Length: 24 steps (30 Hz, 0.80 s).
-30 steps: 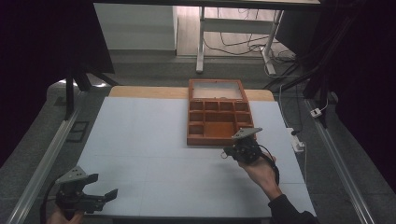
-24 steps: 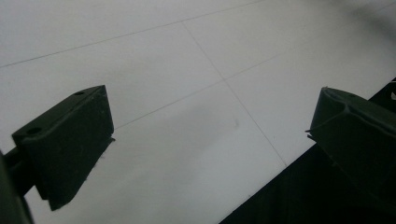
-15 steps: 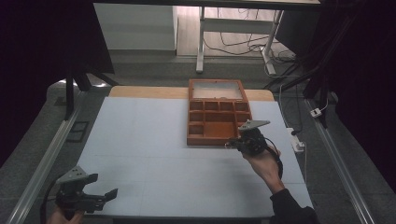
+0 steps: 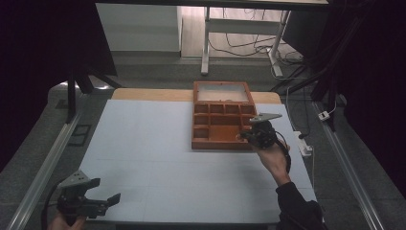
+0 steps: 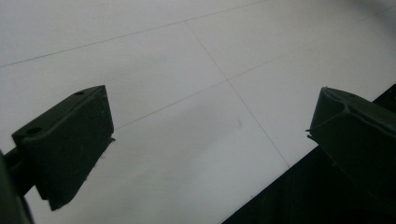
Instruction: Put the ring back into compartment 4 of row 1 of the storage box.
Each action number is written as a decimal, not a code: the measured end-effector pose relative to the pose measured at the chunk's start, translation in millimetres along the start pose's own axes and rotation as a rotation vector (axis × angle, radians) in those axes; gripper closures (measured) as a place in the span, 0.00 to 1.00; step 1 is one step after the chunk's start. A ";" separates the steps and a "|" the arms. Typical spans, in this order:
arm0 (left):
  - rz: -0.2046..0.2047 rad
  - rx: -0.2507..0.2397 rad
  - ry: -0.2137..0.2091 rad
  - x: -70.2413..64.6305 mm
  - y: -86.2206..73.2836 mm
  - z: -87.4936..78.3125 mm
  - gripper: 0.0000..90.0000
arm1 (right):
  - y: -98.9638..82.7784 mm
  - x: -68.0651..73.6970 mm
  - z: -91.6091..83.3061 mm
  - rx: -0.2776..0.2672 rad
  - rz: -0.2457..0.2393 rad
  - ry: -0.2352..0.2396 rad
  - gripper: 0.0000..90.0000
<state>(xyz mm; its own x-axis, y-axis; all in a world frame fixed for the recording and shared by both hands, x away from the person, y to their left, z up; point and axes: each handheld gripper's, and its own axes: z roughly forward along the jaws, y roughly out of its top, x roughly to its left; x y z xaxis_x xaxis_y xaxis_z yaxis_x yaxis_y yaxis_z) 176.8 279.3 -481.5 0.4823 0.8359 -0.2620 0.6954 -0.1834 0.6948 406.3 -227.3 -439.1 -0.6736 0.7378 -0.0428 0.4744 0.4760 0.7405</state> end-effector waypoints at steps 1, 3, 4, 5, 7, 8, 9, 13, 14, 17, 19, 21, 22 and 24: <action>0.000 0.000 0.001 0.0 0.0 0.0 0.00 | 1.3 -1.8 0.9 -0.002 0.002 -0.004 0.99; -0.001 0.000 0.000 0.1 -0.1 -0.1 0.00 | 2.5 -3.8 2.0 -0.002 0.002 -0.009 0.99; -0.001 0.000 0.000 0.3 0.0 -0.1 0.00 | 3.8 -5.9 3.5 -0.007 0.006 -0.012 0.99; -0.001 0.000 0.001 0.3 0.0 -0.1 0.00 | 4.6 -7.0 4.4 -0.009 0.010 -0.014 0.99; -0.002 0.001 0.003 0.3 0.0 0.1 0.00 | 6.5 -10.3 6.3 -0.015 0.017 -0.019 0.99; -0.002 0.001 0.003 0.2 0.0 0.1 0.00 | 7.7 -11.9 6.8 -0.014 0.019 -0.022 0.99; -0.002 0.001 0.003 0.2 0.0 0.1 0.00 | 8.8 -13.3 7.7 -0.017 0.022 -0.024 0.99; -0.004 0.002 0.003 0.3 0.0 0.3 0.00 | 14.2 -20.2 11.6 -0.026 0.032 -0.037 0.99; -0.005 0.003 0.003 0.4 0.0 0.4 0.00 | 15.2 -21.5 12.5 -0.024 0.033 -0.041 0.99; -0.004 0.003 0.004 0.2 0.0 0.4 0.00 | 16.9 -24.3 14.7 -0.027 0.034 -0.048 0.99; -0.005 0.003 0.003 0.3 0.0 0.3 0.00 | 19.4 -29.2 17.8 -0.027 0.039 -0.059 0.99; -0.006 0.002 0.003 0.4 0.0 0.2 0.00 | 20.7 -33.1 20.5 -0.029 0.046 -0.062 0.99; -0.006 0.003 0.002 0.4 0.0 0.2 0.00 | 21.4 -35.0 21.5 -0.027 0.047 -0.067 0.99; -0.007 0.003 0.003 0.4 0.0 0.2 0.00 | 22.3 -38.8 24.1 -0.027 0.052 -0.072 0.99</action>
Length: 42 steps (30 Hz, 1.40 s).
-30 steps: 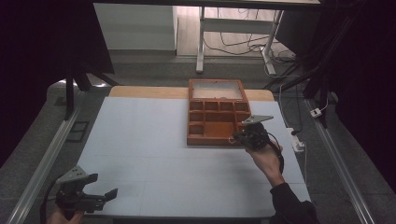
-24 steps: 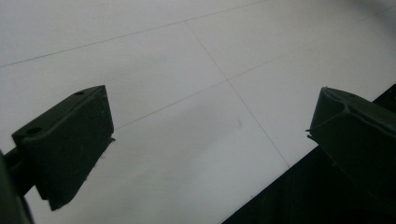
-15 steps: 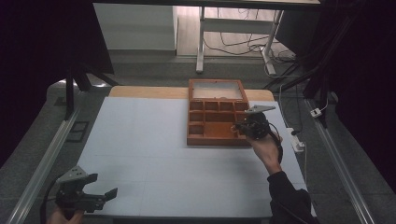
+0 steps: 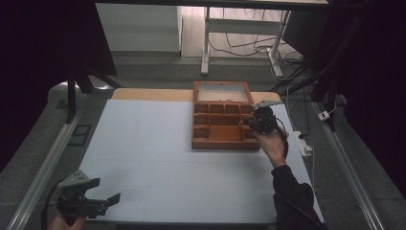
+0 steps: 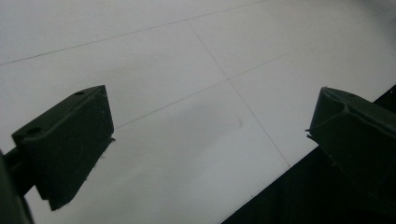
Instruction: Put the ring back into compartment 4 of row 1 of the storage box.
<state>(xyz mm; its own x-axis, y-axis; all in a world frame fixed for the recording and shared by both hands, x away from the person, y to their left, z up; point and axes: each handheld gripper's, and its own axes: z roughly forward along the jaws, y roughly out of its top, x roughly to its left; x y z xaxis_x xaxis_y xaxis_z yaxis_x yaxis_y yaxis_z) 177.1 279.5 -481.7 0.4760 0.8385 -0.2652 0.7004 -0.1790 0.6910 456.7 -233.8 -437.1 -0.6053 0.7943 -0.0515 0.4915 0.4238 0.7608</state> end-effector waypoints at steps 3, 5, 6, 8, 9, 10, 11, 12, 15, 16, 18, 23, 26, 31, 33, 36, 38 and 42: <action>-0.002 0.004 0.002 0.0 0.0 0.3 0.00 | 2.2 -5.9 5.2 0.000 0.012 -0.011 0.99; -0.002 0.003 0.003 0.0 0.0 0.2 0.00 | 3.6 -9.4 8.1 0.001 0.016 -0.018 0.99; -0.001 0.003 0.004 0.0 -0.1 0.2 0.00 | 3.6 -9.4 8.1 0.001 0.016 -0.018 0.99; -0.001 0.002 0.006 -0.2 -0.1 0.4 0.00 | 5.6 -13.1 11.4 0.002 0.021 -0.024 0.99; -0.001 0.002 0.006 -0.2 -0.1 0.4 0.00 | 6.8 -15.3 13.6 -0.003 0.026 -0.028 0.99; 0.000 0.002 0.007 -0.2 -0.1 0.4 0.00 | 9.1 -18.6 16.0 -0.003 0.029 -0.034 0.99; 0.001 0.002 0.007 -0.2 -0.1 0.3 0.00 | 9.1 -18.6 16.0 -0.003 0.029 -0.034 0.99; 0.001 0.003 0.008 -0.1 -0.1 0.1 0.00 | 10.6 -20.6 17.4 -0.005 0.031 -0.038 0.99; -0.001 0.002 0.008 -0.1 -0.1 -0.1 0.00 | 14.9 -26.7 22.3 -0.014 0.044 -0.048 0.99; 0.000 0.003 0.009 -0.1 -0.2 0.0 0.00 | 16.7 -29.3 24.3 -0.015 0.049 -0.051 0.99; 0.000 0.002 0.010 -0.3 -0.2 0.3 0.00 | 19.1 -32.4 27.4 -0.021 0.055 -0.056 0.99; -0.001 0.001 0.014 -0.2 -0.2 0.2 0.00 | 24.7 -42.0 37.9 -0.024 0.071 -0.077 0.99; -0.001 0.002 0.014 -0.3 -0.2 0.2 0.00 | 25.0 -44.6 41.5 -0.016 0.063 -0.091 0.99; 0.001 0.005 0.016 -0.5 -0.2 0.4 0.00 | 23.5 -51.3 50.1 -0.008 0.063 -0.120 0.99; 0.001 0.005 0.016 -0.5 -0.2 0.4 0.00 | 22.8 -52.9 52.8 -0.010 0.065 -0.127 0.99; 0.001 0.006 0.017 -0.6 -0.2 0.5 0.00 | 21.2 -54.6 57.8 -0.005 0.062 -0.139 0.99; 0.001 0.006 0.018 -0.7 -0.2 0.5 0.00 | 20.5 -55.1 60.6 0.000 0.058 -0.144 0.98; 0.003 0.008 0.019 -0.9 -0.2 0.6 0.00 | 18.7 -55.4 65.6 0.010 0.066 -0.153 0.98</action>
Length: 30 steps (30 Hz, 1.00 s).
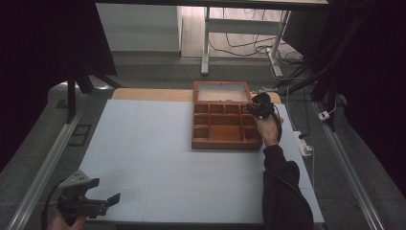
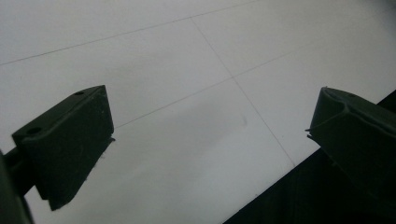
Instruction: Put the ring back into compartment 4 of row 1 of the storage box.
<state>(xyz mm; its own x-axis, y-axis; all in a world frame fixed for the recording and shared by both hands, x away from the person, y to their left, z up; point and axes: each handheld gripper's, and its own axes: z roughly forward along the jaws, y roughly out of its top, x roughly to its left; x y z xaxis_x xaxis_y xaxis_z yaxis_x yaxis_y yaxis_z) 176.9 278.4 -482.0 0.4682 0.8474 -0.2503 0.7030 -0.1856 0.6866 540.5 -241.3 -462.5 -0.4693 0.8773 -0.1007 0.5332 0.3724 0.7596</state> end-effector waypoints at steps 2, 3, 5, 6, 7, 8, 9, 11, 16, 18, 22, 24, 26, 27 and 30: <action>0.001 0.001 0.001 -0.1 0.1 0.0 0.00 | -1.2 0.6 2.4 0.004 0.002 -0.006 0.98; 0.002 0.001 0.001 -0.1 0.1 0.1 0.00 | -1.8 0.8 3.6 0.007 0.002 -0.007 0.98; 0.002 0.002 0.002 -0.1 0.2 0.2 0.00 | -3.0 1.4 5.9 0.017 0.003 -0.012 0.98; 0.003 0.003 0.002 -0.2 0.2 0.2 0.00 | -3.5 1.6 6.7 0.018 0.004 -0.011 0.98; 0.003 0.003 0.004 -0.3 0.1 0.3 0.00 | -3.9 2.0 7.7 0.021 0.003 -0.014 0.98; 0.003 0.003 0.002 -0.2 0.1 0.3 0.00 | -4.3 2.4 8.7 0.027 0.001 -0.014 0.98; 0.003 0.003 0.002 -0.1 0.1 0.2 0.00 | -4.6 2.6 9.4 0.030 0.000 -0.016 0.98; 0.003 0.004 0.003 -0.1 0.0 0.2 0.00 | -5.2 3.1 10.9 0.037 -0.001 -0.015 0.98; 0.004 0.004 0.003 -0.2 -0.1 0.1 0.00 | -7.7 6.7 17.8 0.080 -0.013 -0.008 0.98; 0.003 0.004 0.005 -0.4 -0.1 0.3 0.00 | -8.0 7.1 18.6 0.083 -0.015 -0.005 0.98; 0.003 0.005 0.002 0.0 -0.1 0.2 0.00 | -8.1 8.7 20.3 0.091 -0.030 -0.003 0.98; 0.002 0.005 0.002 0.2 -0.1 0.1 0.00 | -8.1 8.9 20.5 0.091 -0.031 -0.005 0.98; 0.001 0.004 0.002 0.1 -0.2 0.1 0.00 | -8.2 8.8 20.6 0.091 -0.030 -0.005 0.97; 0.001 0.004 0.002 0.1 -0.2 0.1 0.00 | -8.2 8.8 20.6 0.090 -0.028 -0.006 0.97; 0.000 0.004 0.002 0.1 -0.2 0.1 0.00 | -8.4 8.6 20.6 0.088 -0.026 -0.013 0.94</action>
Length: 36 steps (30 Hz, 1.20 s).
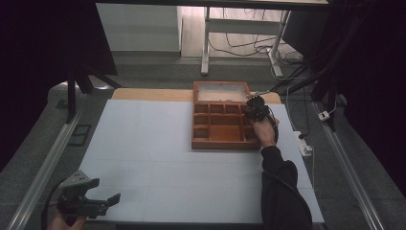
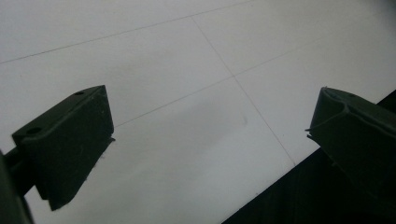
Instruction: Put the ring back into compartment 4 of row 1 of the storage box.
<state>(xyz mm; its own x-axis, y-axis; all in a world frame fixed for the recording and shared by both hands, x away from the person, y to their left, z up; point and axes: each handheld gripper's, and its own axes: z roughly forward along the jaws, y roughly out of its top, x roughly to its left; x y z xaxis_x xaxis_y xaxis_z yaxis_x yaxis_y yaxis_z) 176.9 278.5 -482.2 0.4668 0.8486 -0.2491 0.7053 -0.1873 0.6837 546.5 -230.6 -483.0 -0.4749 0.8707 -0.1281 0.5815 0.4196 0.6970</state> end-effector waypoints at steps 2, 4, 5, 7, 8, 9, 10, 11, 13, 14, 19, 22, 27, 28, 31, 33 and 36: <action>-0.001 -0.001 0.001 0.0 0.0 0.0 0.00 | 0.0 -0.7 -0.5 -0.003 0.007 0.004 0.93; -0.001 -0.001 0.002 -0.1 -0.1 -0.1 0.00 | 0.1 -1.1 -1.7 -0.006 0.013 0.009 0.91; -0.002 -0.001 0.002 -0.1 -0.1 -0.1 0.00 | 0.3 -1.2 -2.4 -0.005 0.015 0.010 0.90; -0.003 -0.002 0.000 -0.1 -0.1 -0.3 0.00 | 0.7 -1.1 -4.3 -0.009 0.020 0.016 0.89; -0.004 -0.003 0.000 0.1 -0.2 -0.6 0.00 | 1.0 -0.8 -5.4 -0.011 0.022 0.019 0.87; -0.005 -0.004 0.000 0.2 -0.2 -0.7 0.00 | 2.0 0.4 -8.4 -0.021 0.025 0.030 0.84; -0.006 -0.004 0.000 0.2 -0.2 -0.8 0.00 | 2.0 0.4 -8.4 -0.021 0.025 0.030 0.84; -0.006 -0.003 0.002 0.2 -0.2 -0.9 0.00 | 2.4 0.6 -9.6 -0.024 0.027 0.034 0.83; -0.008 -0.002 0.004 0.2 -0.2 -1.2 0.00 | 3.4 1.7 -13.1 -0.028 0.031 0.048 0.79; -0.012 -0.001 0.004 0.2 -0.2 -1.4 0.00 | 3.9 3.6 -16.1 -0.032 0.031 0.058 0.75; -0.020 -0.012 -0.015 -0.1 0.2 -4.1 0.00 | 4.0 5.1 -20.7 -0.040 0.041 0.067 0.69; -0.021 -0.013 -0.019 0.1 0.1 -4.9 0.00 | 3.5 6.2 -24.9 -0.042 0.049 0.080 0.65; -0.014 -0.019 -0.032 -0.2 -0.2 -6.6 0.00 | 3.5 9.7 -35.0 -0.054 0.054 0.112 0.55; -0.012 -0.020 -0.036 -0.1 -0.3 -6.8 0.00 | 3.5 9.7 -35.0 -0.054 0.054 0.112 0.55; -0.007 -0.023 -0.041 -0.6 -0.5 -7.2 0.00 | 4.0 12.3 -40.6 -0.062 0.055 0.132 0.51; -0.004 -0.023 -0.042 -1.1 -0.5 -7.3 0.00 | 4.4 14.8 -44.9 -0.071 0.057 0.150 0.48; 0.002 -0.024 -0.047 -1.4 -0.6 -7.5 0.00 | 5.5 20.7 -53.5 -0.089 0.046 0.177 0.43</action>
<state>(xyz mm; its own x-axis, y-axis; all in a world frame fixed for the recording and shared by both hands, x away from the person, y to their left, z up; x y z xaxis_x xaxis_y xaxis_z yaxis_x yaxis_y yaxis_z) 171.8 281.2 -477.2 0.4934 0.8236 -0.2795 0.6914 -0.1765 0.7005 504.5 -224.0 -444.1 -0.5624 0.8265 0.0257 0.5484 0.3495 0.7596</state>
